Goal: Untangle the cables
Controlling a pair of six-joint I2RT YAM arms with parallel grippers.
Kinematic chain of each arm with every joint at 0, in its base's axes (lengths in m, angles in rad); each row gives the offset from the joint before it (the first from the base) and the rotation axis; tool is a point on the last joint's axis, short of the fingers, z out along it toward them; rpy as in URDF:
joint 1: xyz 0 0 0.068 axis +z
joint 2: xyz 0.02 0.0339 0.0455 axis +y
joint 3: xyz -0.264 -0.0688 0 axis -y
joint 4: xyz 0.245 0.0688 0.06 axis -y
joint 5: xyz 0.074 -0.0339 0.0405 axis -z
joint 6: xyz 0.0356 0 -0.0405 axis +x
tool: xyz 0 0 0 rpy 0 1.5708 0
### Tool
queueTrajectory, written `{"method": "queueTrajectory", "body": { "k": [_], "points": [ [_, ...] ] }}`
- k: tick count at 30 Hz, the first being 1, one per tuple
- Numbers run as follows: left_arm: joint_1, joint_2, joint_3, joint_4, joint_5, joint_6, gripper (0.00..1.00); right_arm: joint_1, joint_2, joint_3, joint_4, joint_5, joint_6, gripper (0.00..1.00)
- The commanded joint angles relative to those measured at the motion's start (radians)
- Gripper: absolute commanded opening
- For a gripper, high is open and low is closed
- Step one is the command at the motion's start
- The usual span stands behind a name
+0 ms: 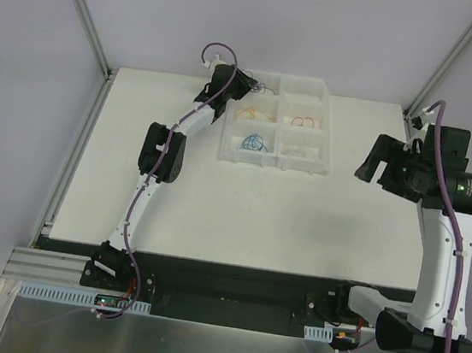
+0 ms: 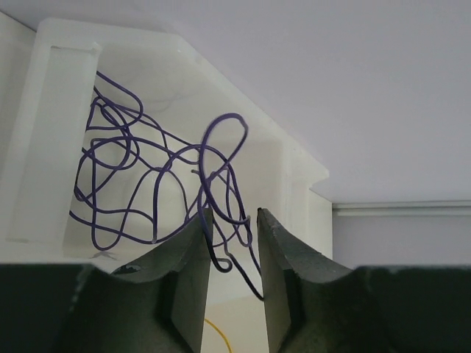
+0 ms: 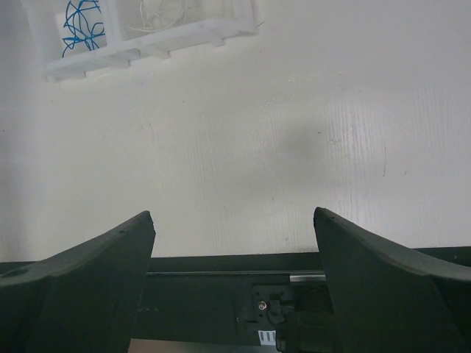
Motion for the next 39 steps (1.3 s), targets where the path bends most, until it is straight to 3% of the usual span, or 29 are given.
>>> {"method": "queueTrajectory", "body": {
  "k": [1, 4, 6, 10, 16, 24, 29, 36, 39],
  "points": [
    [0.0, -0.033, 0.045, -0.003, 0.01, 0.049, 0.34, -0.008, 0.004, 0.012, 0.031, -0.031, 0.018, 0.92],
    [-0.008, -0.062, 0.039, -0.031, 0.038, 0.081, 0.48, -0.008, 0.002, -0.003, 0.052, -0.048, 0.023, 0.92],
    [-0.017, -0.087, 0.031, -0.078, 0.041, 0.144, 0.63, -0.008, 0.001, -0.014, 0.067, -0.061, 0.027, 0.91],
    [-0.026, -0.159, -0.036, -0.124, 0.064, 0.27, 0.7, -0.008, -0.01, -0.034, 0.093, -0.081, 0.031, 0.92],
    [-0.029, -0.265, -0.108, -0.183, 0.101, 0.385, 0.72, -0.008, -0.036, -0.074, 0.126, -0.114, 0.035, 0.92],
    [-0.038, -0.455, -0.2, -0.258, 0.165, 0.416, 0.68, -0.008, -0.073, -0.157, 0.141, -0.16, 0.06, 0.92],
    [-0.068, -0.75, -0.545, -0.286, 0.239, 0.419, 0.67, 0.016, -0.139, -0.285, 0.196, -0.225, 0.119, 0.99],
    [-0.215, -1.269, -1.089, -0.313, 0.256, 0.563, 0.65, 0.052, -0.316, -0.583, 0.375, -0.259, 0.132, 0.96],
    [-0.259, -1.461, -1.289, -0.312, 0.264, 0.527, 0.68, 0.052, -0.41, -0.704, 0.458, -0.276, 0.171, 0.96]
  ]
}}
